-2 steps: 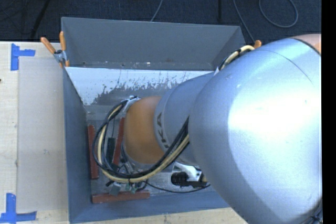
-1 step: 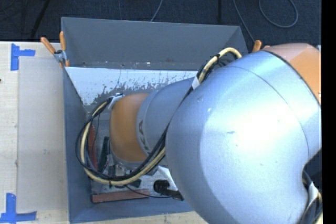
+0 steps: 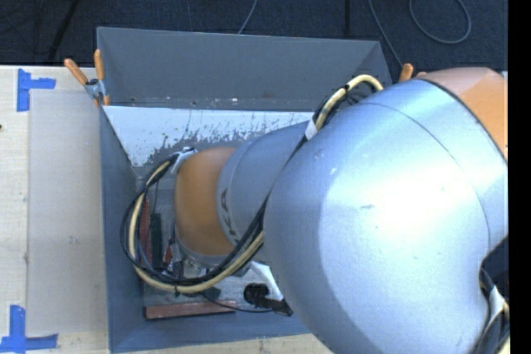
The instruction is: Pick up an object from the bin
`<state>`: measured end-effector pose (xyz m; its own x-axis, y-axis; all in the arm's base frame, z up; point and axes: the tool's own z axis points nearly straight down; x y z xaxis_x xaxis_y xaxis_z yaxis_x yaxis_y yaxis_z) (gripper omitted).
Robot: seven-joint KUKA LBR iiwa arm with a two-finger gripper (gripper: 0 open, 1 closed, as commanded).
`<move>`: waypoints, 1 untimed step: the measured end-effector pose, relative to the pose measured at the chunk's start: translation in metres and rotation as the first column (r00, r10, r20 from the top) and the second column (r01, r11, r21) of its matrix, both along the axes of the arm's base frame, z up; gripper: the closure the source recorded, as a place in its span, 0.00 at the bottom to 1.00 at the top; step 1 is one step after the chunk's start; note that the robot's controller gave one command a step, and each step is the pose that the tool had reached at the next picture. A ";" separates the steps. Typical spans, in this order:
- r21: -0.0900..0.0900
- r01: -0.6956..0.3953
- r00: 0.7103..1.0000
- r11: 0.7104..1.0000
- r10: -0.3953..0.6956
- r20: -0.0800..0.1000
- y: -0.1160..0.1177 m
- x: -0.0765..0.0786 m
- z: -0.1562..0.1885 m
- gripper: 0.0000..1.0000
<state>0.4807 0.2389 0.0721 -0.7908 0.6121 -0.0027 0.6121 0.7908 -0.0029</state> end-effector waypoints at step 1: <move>0.005 -0.015 1.000 1.000 0.015 0.005 -0.034 -0.010 0.162 1.00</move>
Offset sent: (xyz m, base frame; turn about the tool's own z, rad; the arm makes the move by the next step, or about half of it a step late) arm -0.0112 -0.0335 0.1587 -0.0163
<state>0.4711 0.2045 0.2341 -0.7999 0.6001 -0.0036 0.6001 0.7999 0.0043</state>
